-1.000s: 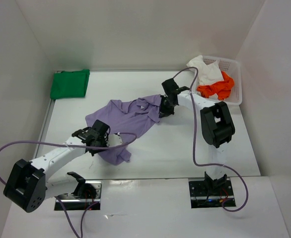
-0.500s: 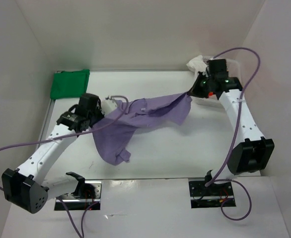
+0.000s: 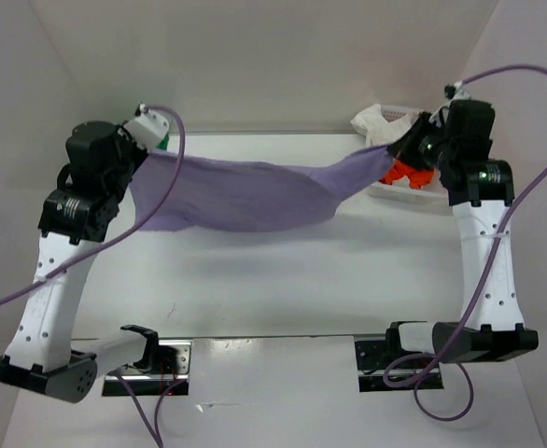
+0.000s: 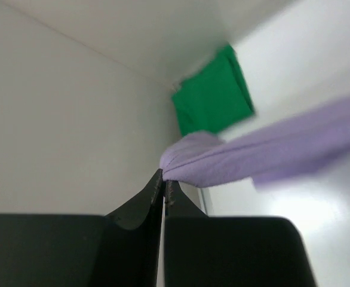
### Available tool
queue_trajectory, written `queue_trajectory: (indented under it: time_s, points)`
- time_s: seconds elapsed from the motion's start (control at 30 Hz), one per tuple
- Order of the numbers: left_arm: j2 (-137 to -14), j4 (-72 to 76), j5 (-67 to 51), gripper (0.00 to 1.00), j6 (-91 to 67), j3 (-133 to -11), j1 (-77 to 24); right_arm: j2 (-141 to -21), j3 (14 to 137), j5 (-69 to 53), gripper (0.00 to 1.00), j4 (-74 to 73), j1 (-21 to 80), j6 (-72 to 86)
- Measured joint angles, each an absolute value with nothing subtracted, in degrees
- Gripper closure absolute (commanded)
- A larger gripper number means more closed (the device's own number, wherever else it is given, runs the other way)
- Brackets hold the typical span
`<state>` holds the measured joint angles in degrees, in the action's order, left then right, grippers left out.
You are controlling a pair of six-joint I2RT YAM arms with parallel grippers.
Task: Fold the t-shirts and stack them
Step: Flatten out the tshirt
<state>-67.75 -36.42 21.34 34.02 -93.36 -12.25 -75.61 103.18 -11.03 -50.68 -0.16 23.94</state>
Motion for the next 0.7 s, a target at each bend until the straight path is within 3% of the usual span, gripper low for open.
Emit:
queue_trajectory:
  time_s: [0.3,0.4,0.5,0.7]
  points:
    - [-57.82,-50.22,11.51,1.0,36.07,-63.53,-12.62,-70.28,56.53,-20.75,1.0,-50.52,0.56,27.83]
    - [-58.98,-52.97,8.08,1.0,37.06,-57.84,-12.64,-74.0,52.07,-24.4,1.0,-51.42,2.15,29.36]
    - [-64.03,-52.1,7.49,1.0,37.63,-60.4,-12.69,-85.43,65.87,-27.46,1.0,-51.55,2.72,29.56]
    - [-81.38,-37.04,11.81,1.0,36.23,-95.09,-11.9,-103.74,119.63,-24.36,1.0,-44.1,2.74,29.52]
